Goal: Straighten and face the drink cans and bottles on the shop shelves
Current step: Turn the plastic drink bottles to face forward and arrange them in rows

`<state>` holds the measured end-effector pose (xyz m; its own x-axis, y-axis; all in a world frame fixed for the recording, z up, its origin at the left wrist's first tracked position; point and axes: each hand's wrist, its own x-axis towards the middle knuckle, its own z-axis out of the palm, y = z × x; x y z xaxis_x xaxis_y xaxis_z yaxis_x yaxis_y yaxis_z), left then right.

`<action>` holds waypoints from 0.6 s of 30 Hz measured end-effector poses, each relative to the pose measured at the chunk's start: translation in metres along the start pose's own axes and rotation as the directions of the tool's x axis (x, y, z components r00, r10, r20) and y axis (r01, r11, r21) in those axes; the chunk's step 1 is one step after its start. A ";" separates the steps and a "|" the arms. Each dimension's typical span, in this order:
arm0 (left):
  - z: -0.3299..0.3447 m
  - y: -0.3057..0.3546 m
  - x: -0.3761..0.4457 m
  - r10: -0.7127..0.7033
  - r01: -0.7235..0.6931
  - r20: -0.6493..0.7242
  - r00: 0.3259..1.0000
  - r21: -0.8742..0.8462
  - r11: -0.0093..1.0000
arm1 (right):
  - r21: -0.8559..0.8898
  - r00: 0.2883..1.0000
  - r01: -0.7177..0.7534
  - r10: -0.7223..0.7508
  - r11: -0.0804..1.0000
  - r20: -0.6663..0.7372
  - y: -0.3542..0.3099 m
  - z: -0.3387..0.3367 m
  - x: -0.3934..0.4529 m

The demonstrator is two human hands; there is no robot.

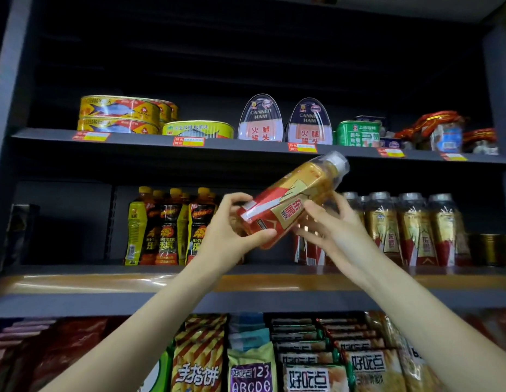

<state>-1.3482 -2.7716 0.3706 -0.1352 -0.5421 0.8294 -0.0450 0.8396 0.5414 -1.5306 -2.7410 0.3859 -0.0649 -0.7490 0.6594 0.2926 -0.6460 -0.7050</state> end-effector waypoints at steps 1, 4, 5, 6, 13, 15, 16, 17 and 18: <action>-0.002 -0.001 0.001 0.102 -0.099 -0.016 0.995 0.141 0.985 | -0.003 0.999 -0.035 0.035 0.999 0.000 0.000 0.003 0.001; -0.004 0.000 0.000 0.318 -0.319 0.071 0.946 0.391 0.863 | 0.117 0.986 -0.166 0.169 0.979 -0.016 0.002 0.007 0.004; -0.005 -0.001 0.000 0.341 -0.352 0.100 0.935 0.408 0.842 | 0.165 0.980 -0.192 0.198 0.967 -0.018 0.003 0.008 0.003; -0.006 -0.002 -0.001 0.348 -0.365 0.118 0.930 0.401 0.840 | 0.206 0.976 -0.208 0.216 0.956 -0.017 0.003 0.007 0.002; 0.003 0.005 0.005 0.192 -0.190 -0.014 0.981 0.085 0.978 | 0.432 0.957 -0.245 0.287 0.868 -0.034 0.009 0.003 0.001; 0.003 0.007 0.006 0.305 -0.303 0.018 0.952 0.179 0.936 | 0.394 0.936 -0.317 0.352 0.863 -0.017 0.004 -0.001 0.002; 0.002 0.008 0.007 0.355 -0.361 0.067 0.932 0.229 0.904 | 0.370 0.922 -0.355 0.387 0.859 -0.013 0.002 -0.002 0.002; 0.001 0.010 0.008 0.389 -0.408 0.125 0.913 0.273 0.871 | 0.353 0.912 -0.380 0.410 0.855 -0.010 -0.001 -0.004 0.002; -0.001 0.011 0.008 0.402 -0.438 0.177 0.898 0.303 0.846 | 0.343 0.908 -0.392 0.420 0.854 -0.008 -0.003 -0.004 0.003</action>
<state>-1.3492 -2.7664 0.3835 -0.3143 -0.1431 0.9385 -0.2783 0.9590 0.0531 -1.5357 -2.7419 0.3887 0.0558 -0.9522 0.3003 0.6026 -0.2077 -0.7705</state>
